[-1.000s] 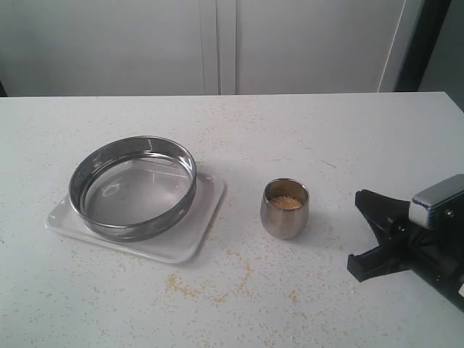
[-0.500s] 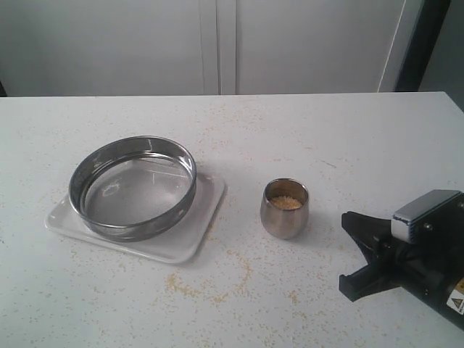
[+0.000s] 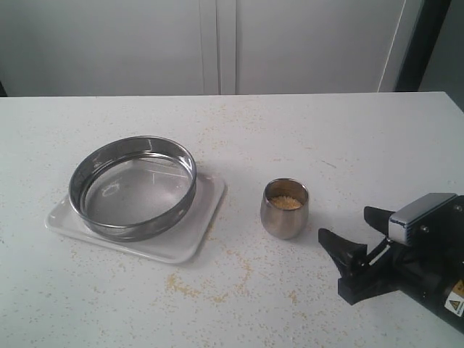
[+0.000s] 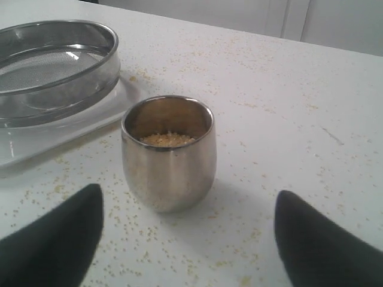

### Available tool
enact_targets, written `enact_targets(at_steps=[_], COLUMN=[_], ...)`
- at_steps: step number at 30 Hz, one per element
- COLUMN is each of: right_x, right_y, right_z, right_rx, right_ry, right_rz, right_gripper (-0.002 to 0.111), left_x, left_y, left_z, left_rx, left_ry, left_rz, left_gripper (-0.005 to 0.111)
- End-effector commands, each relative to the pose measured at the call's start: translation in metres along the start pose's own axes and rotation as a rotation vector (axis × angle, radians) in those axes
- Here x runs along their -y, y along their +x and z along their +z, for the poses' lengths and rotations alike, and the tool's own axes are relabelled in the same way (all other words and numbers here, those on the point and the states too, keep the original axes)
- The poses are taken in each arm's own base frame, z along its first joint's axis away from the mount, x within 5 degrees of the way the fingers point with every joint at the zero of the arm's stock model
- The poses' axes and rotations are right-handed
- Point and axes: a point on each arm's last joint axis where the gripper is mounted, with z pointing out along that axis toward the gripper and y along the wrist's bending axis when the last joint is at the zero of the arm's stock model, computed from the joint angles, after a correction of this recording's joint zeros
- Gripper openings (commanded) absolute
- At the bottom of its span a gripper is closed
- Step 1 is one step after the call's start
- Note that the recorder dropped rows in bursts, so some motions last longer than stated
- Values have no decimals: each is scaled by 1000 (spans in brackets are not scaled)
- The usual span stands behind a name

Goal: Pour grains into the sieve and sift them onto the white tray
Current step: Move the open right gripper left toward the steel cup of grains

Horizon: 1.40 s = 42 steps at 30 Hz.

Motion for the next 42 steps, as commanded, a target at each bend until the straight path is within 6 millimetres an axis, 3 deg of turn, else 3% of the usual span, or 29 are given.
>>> enact_targets(at_steps=[1,15,22,42], right_x=[0,0,3,19], right_y=[-4,-14,-8,15], right_z=[3,20,35,96], right_rx=[24,64,36,-6], right_ry=[-16,-93,-127,-206], right_rz=[15,-13,9,-10], right_gripper=[84,85,95,95], left_x=[0,0,0,0], left_y=[1,1,1,1], left_z=[0,0,0,0], left_rx=[1,1,1,1], left_ry=[-3,-3,-3,-3], left_rz=[1,1,1,1], left_gripper=[0,0,0,0])
